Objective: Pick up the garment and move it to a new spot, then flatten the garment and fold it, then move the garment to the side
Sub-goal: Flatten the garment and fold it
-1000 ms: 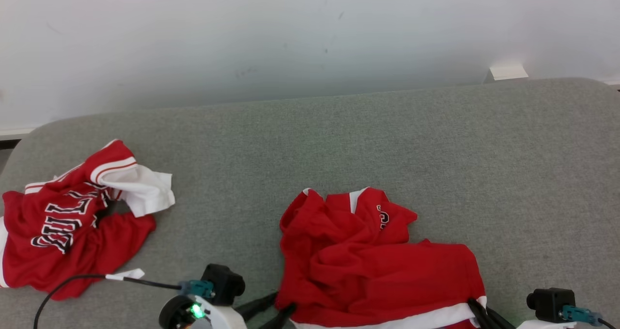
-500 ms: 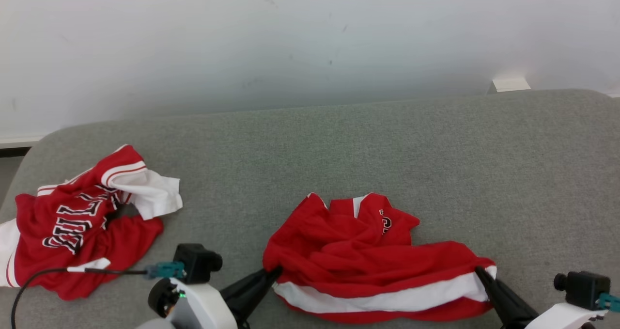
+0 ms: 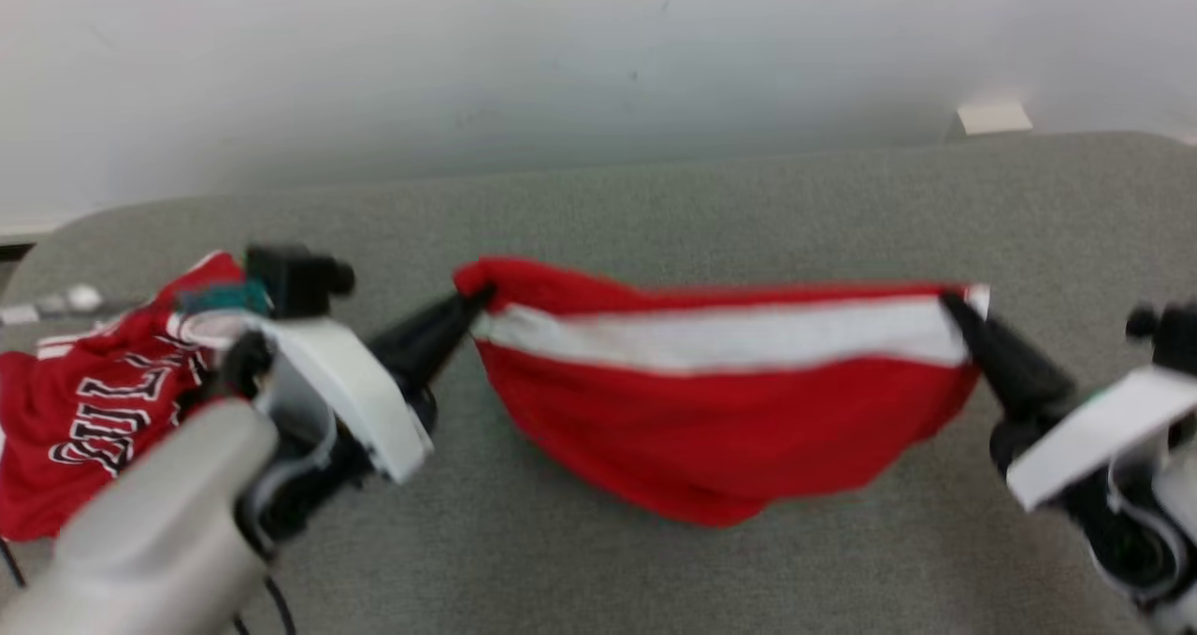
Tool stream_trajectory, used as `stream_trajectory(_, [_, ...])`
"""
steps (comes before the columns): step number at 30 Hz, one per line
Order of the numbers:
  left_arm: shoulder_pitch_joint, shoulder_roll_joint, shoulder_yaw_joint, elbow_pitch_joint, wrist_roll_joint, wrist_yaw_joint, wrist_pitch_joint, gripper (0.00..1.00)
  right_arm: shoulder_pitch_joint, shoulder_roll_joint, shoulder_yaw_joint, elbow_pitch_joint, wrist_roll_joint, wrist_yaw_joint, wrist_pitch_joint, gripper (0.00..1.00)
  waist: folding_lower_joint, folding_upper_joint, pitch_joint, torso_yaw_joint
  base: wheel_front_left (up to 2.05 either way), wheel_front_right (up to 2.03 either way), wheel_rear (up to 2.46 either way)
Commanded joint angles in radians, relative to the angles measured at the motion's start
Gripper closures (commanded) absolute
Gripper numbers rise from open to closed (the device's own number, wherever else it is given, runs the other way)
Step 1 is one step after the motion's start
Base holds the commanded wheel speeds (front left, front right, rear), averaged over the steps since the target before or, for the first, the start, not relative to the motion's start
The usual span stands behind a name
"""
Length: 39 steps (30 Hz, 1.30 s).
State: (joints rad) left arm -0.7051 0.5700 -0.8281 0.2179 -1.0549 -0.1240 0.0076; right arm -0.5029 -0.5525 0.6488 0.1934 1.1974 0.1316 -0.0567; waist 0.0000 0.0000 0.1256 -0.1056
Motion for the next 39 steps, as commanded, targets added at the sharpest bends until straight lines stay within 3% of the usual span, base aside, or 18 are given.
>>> stream_trajectory(1, [-0.056, 0.005, 0.011, 0.038, -0.018, -0.004, 0.029, 1.00, -0.074, 0.019, 0.000, 0.025, 0.014, -0.002, 0.008, 1.00, 0.0000, 0.0000, 0.053, -0.015, 0.00, 0.00, 0.00])
stream_trajectory(9, [-0.369, -0.039, 0.045, 0.285, -0.125, -0.005, 0.233, 1.00, -0.446, 0.094, 0.013, 0.181, 0.037, -0.002, 0.001, 1.00, 0.0000, 0.0000, 0.180, -0.032, 0.00, 0.00, 0.00])
stream_trajectory(13, [-0.540, -0.066, 0.038, 0.392, -0.113, -0.005, 0.290, 1.00, -0.639, 0.129, 0.018, 0.283, 0.030, -0.002, -0.019, 1.00, 0.0000, 0.0000, 0.238, -0.036, 0.00, 0.00, 0.00])
stream_trajectory(18, [-0.686, -0.105, 0.034, 0.461, -0.109, -0.005, 0.292, 1.00, -0.798, 0.132, 0.018, 0.354, 0.029, -0.002, -0.055, 1.00, 0.0000, 0.0000, 0.284, -0.030, 0.00, 0.00, 0.00])
stream_trajectory(24, [-0.843, -0.158, 0.048, 0.552, -0.117, -0.005, 0.193, 1.00, -0.975, 0.122, 0.027, 0.435, 0.008, -0.002, -0.131, 1.00, 0.0000, 0.0000, 0.293, -0.025, 0.00, 0.00, 0.00])
stream_trajectory(28, [-0.885, -0.199, 0.066, 0.609, -0.124, -0.005, 0.090, 1.00, -1.016, 0.134, 0.029, 0.477, 0.015, -0.002, -0.171, 1.00, 0.0000, 0.0000, 0.294, -0.027, 0.00, 0.00, 0.00])
stream_trajectory(32, [-0.864, -0.208, 0.004, 0.622, -0.132, -0.005, 0.144, 1.00, -0.982, 0.137, 0.088, 0.483, 0.038, -0.002, -0.133, 1.00, 0.0000, 0.0000, 0.300, -0.028, 0.00, 0.00, 0.00])
stream_trajectory(39, [-0.756, -0.156, -0.124, 0.540, -0.177, -0.006, 0.278, 1.00, -0.858, 0.075, 0.216, 0.419, 0.097, -0.002, -0.021, 1.00, 0.0000, 0.0000, 0.304, -0.025, 0.00, 0.00, 0.00])
